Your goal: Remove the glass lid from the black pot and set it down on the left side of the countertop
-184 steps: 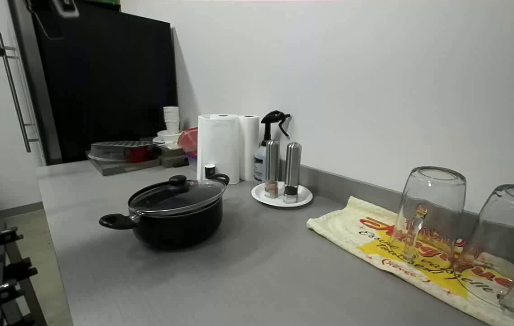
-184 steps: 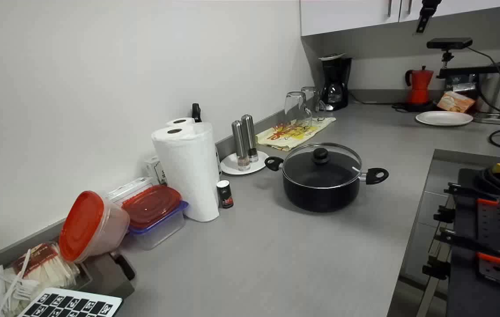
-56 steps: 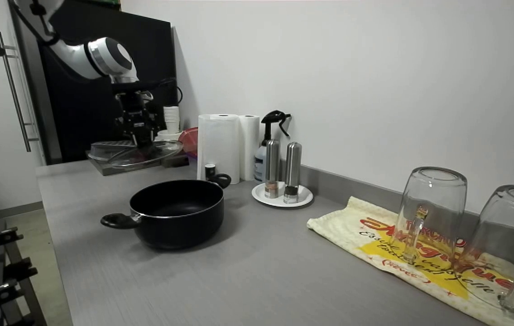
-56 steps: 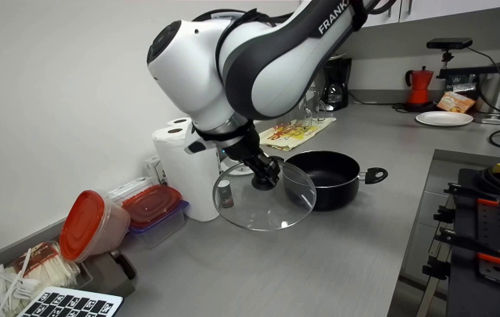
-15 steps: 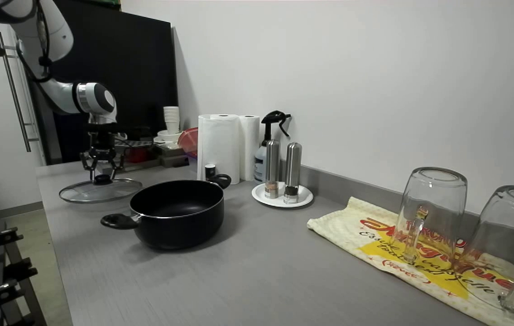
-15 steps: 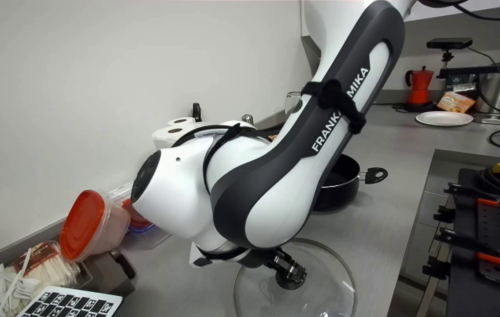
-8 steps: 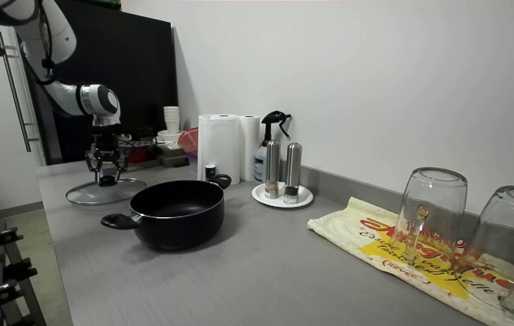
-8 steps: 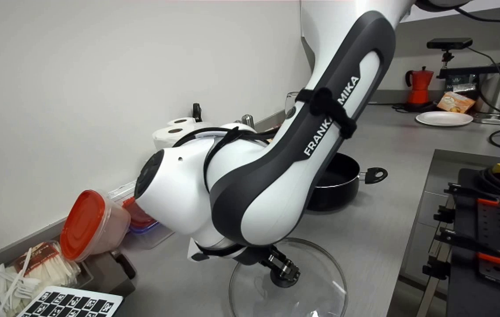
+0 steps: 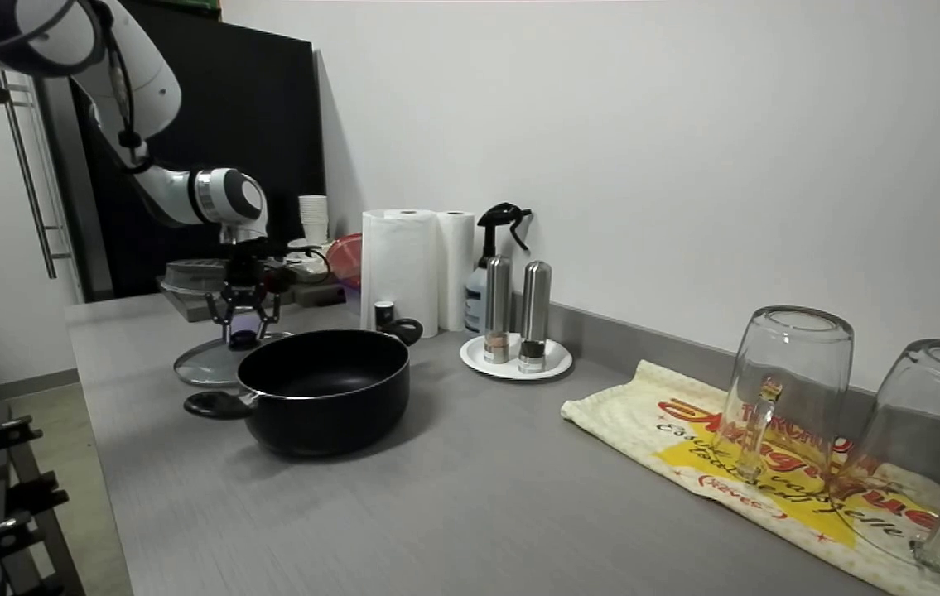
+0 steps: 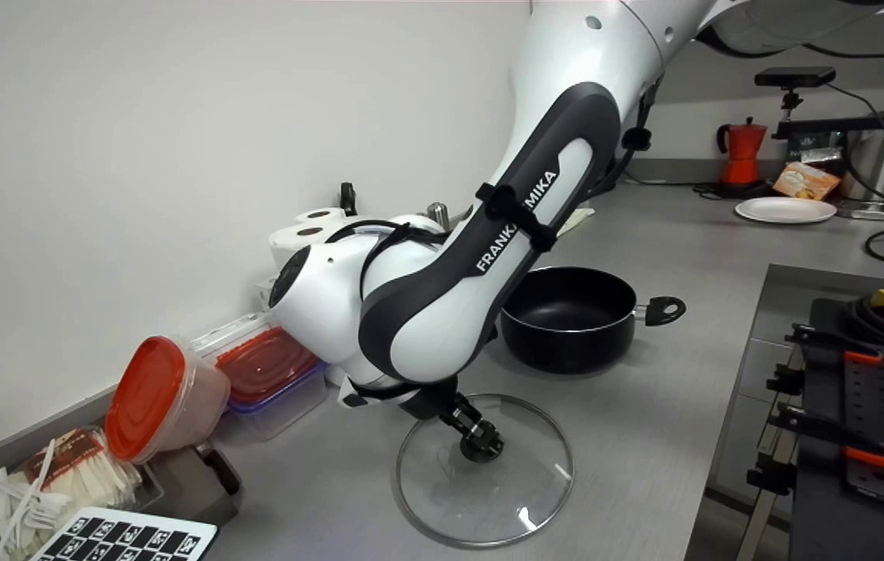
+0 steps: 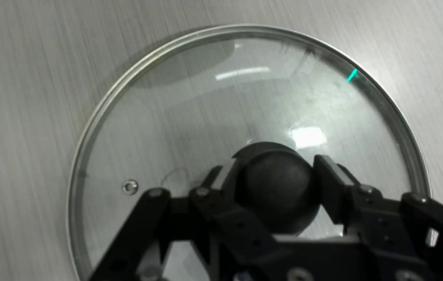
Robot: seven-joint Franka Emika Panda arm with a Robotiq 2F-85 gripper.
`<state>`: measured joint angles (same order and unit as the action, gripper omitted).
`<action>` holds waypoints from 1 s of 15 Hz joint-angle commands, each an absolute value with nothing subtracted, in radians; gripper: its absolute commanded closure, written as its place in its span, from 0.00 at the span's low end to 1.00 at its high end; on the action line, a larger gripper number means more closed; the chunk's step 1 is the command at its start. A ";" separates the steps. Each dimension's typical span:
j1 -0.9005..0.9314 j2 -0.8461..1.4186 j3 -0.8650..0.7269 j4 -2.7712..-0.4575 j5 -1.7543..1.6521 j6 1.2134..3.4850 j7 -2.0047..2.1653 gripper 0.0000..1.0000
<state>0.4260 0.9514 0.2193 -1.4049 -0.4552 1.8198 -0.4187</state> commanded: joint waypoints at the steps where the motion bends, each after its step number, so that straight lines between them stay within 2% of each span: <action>1: 0.428 0.959 0.215 -1.390 -0.452 1.812 -0.423 0.49; 3: 0.429 0.963 0.214 -1.384 -0.452 1.807 -0.423 0.49; 4: 0.426 0.946 0.212 -1.393 -0.459 1.795 -0.437 0.24; 5: 0.418 0.919 0.208 -1.413 -0.468 1.787 -0.450 0.23; 6: 0.428 0.961 0.212 -1.382 -0.457 1.802 -0.424 0.16; 7: 0.427 0.959 0.211 -1.382 -0.457 1.801 -0.424 0.34; 9: 0.426 0.960 0.211 -1.382 -0.457 1.802 -0.424 0.20; 10: 0.426 0.961 0.211 -1.382 -0.457 1.802 -0.424 0.16; 15: 0.428 0.963 0.211 -1.382 -0.457 1.802 -0.423 0.16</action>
<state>0.4237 0.9597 0.2150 -1.3877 -0.4603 1.8043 -0.4216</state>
